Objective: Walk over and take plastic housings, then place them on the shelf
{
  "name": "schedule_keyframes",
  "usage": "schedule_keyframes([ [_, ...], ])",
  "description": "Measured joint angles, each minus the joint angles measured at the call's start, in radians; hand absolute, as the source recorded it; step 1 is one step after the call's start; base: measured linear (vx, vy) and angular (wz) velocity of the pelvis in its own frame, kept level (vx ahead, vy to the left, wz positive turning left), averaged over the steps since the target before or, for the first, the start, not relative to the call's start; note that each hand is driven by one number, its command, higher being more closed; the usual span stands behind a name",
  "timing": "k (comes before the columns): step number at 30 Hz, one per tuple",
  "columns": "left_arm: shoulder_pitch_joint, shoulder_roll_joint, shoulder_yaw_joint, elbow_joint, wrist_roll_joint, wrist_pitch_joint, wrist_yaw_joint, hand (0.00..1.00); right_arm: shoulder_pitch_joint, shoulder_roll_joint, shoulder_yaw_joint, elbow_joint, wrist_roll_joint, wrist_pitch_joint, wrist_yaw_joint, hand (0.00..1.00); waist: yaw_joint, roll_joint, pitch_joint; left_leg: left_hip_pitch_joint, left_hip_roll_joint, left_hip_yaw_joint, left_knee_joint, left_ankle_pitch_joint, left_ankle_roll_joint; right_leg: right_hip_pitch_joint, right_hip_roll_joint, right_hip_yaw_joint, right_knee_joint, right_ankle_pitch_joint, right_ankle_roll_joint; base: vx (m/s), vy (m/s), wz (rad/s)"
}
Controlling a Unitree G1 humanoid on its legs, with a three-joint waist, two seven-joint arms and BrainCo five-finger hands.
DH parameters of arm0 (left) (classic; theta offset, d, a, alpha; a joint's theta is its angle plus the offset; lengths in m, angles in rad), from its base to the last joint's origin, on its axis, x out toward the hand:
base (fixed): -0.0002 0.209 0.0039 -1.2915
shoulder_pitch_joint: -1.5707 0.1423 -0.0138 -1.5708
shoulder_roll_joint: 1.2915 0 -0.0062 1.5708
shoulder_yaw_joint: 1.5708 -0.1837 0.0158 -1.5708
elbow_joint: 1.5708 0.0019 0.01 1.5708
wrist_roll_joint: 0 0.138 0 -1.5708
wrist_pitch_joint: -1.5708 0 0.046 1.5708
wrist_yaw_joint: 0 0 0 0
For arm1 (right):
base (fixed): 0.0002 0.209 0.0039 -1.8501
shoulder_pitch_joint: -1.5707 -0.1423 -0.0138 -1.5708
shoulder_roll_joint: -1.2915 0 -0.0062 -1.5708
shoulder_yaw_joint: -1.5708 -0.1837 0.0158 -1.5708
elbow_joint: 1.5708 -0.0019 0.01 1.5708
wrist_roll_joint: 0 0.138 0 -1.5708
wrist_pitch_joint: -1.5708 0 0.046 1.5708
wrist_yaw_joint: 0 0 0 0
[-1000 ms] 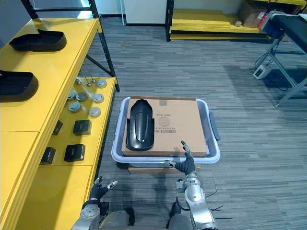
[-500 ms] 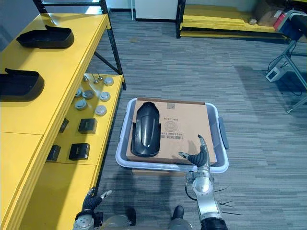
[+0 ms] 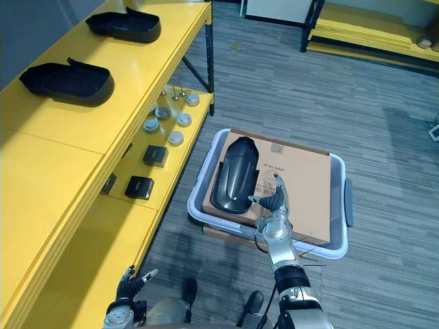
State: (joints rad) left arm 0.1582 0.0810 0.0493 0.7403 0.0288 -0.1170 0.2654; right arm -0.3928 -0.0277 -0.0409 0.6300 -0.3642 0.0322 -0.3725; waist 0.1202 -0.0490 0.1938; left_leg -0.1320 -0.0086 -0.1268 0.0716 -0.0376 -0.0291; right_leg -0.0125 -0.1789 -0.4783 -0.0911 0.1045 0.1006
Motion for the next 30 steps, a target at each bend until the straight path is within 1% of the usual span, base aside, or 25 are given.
schedule_keyframes([
  [1,-0.007,0.000,0.000,-0.002,0.000,0.000,0.001,0.00,-0.021,0.001,-0.007,0.028,0.000,0.012,-0.006,0.00,0.006,-0.001,0.010,-0.006,-0.001,-0.007,0.002,0.002,0.000,-0.001,0.000,-0.007,0.000,0.000,0.000,0.00,0.004,0.22],
  [3,-0.026,0.000,-0.001,-0.004,-0.014,0.000,0.007,0.00,-0.097,0.019,-0.048,0.089,0.000,0.045,-0.043,0.00,0.009,-0.003,0.044,-0.032,-0.005,-0.024,0.017,0.005,-0.001,-0.012,0.000,-0.023,0.001,0.001,-0.001,0.00,0.013,0.23],
  [6,-0.035,-0.001,-0.013,-0.022,-0.021,0.000,0.025,0.00,-0.171,0.020,-0.086,0.154,0.001,0.070,-0.083,0.00,0.011,-0.002,0.075,-0.066,-0.011,-0.040,0.054,0.004,-0.001,-0.021,-0.006,-0.028,0.015,0.001,-0.002,0.00,0.036,0.21],
  [7,-0.036,-0.001,-0.016,-0.027,-0.022,-0.001,0.026,0.00,-0.186,0.020,-0.095,0.164,0.001,0.074,-0.089,0.00,0.013,-0.001,0.079,-0.074,-0.010,-0.040,0.059,0.004,-0.001,-0.029,-0.007,-0.027,0.022,0.001,-0.002,0.01,0.048,0.14],
  [8,-0.047,-0.002,-0.017,-0.032,-0.025,-0.002,0.028,0.00,-0.222,0.016,-0.113,0.187,0.002,0.083,-0.102,0.00,0.019,-0.001,0.100,-0.083,-0.011,-0.040,0.074,0.002,0.000,-0.031,-0.009,-0.026,0.030,0.001,-0.002,-0.02,0.046,0.02],
  [9,-0.059,-0.002,-0.020,-0.034,-0.030,-0.002,0.031,0.00,-0.247,0.009,-0.128,0.199,0.003,0.089,-0.116,0.00,0.031,-0.001,0.114,-0.092,-0.010,-0.040,0.087,-0.005,-0.001,-0.042,-0.009,-0.021,0.040,-0.002,-0.005,-0.04,0.045,-0.01],
  [11,-0.066,-0.008,-0.021,-0.037,-0.040,-0.003,0.043,0.00,-0.282,-0.004,-0.129,0.223,0.010,0.094,-0.133,0.00,0.034,0.000,0.124,-0.116,-0.010,-0.040,0.109,-0.013,0.001,-0.063,-0.012,-0.017,0.056,-0.005,-0.008,-0.06,0.046,-0.03],
  [14,-0.076,-0.010,-0.029,-0.043,-0.059,-0.005,0.046,0.00,-0.338,-0.021,-0.151,0.283,0.014,0.097,-0.134,0.00,0.034,0.000,0.149,-0.123,-0.011,-0.042,0.123,-0.018,0.004,-0.071,-0.019,-0.014,0.073,-0.012,-0.010,-0.10,0.039,0.00],
  [15,-0.080,-0.008,-0.038,-0.042,-0.059,-0.005,0.046,0.00,-0.363,-0.024,-0.161,0.313,0.014,0.100,-0.135,1.00,0.034,0.000,0.150,-0.136,-0.010,-0.046,0.127,-0.018,0.004,-0.083,-0.020,-0.015,0.081,-0.014,-0.010,-0.10,0.024,0.01],
  [18,-0.095,-0.006,-0.044,-0.037,-0.059,-0.004,0.047,0.00,-0.408,-0.026,-0.178,0.347,0.014,0.109,-0.136,1.00,0.036,-0.001,0.160,-0.147,-0.009,-0.051,0.129,-0.017,0.003,-0.095,-0.020,-0.016,0.092,-0.020,-0.016,-0.08,0.011,0.04],
  [21,-0.099,-0.004,-0.051,-0.033,-0.064,-0.003,0.047,0.00,-0.436,-0.057,-0.179,0.378,0.013,0.128,-0.131,1.00,0.037,-0.003,0.160,-0.149,-0.008,-0.053,0.128,-0.015,0.000,-0.096,-0.018,-0.017,0.091,-0.020,-0.016,-0.04,0.001,0.02],
  [22,-0.100,0.000,-0.058,-0.032,-0.067,-0.002,0.046,0.00,-0.440,-0.073,-0.180,0.381,0.014,0.130,-0.114,1.00,0.037,-0.003,0.160,-0.149,-0.007,-0.054,0.124,-0.013,-0.002,-0.097,-0.017,-0.017,0.090,-0.019,-0.016,0.00,0.000,0.00],
  [28,-0.111,0.001,-0.060,-0.016,-0.068,0.002,0.045,0.00,-0.459,-0.078,-0.178,0.420,0.048,0.124,-0.097,1.00,0.037,-0.005,0.159,-0.141,0.007,-0.041,0.121,-0.009,-0.005,-0.097,-0.006,-0.007,0.086,-0.016,-0.013,0.03,-0.021,-0.06],
  [30,-0.114,0.002,-0.063,-0.010,-0.068,0.003,0.044,0.00,-0.462,-0.072,-0.175,0.445,0.063,0.123,-0.062,1.00,0.037,-0.005,0.159,-0.132,0.009,-0.034,0.120,-0.009,-0.005,-0.094,-0.003,0.013,0.086,-0.016,-0.013,0.04,-0.017,-0.12],
])
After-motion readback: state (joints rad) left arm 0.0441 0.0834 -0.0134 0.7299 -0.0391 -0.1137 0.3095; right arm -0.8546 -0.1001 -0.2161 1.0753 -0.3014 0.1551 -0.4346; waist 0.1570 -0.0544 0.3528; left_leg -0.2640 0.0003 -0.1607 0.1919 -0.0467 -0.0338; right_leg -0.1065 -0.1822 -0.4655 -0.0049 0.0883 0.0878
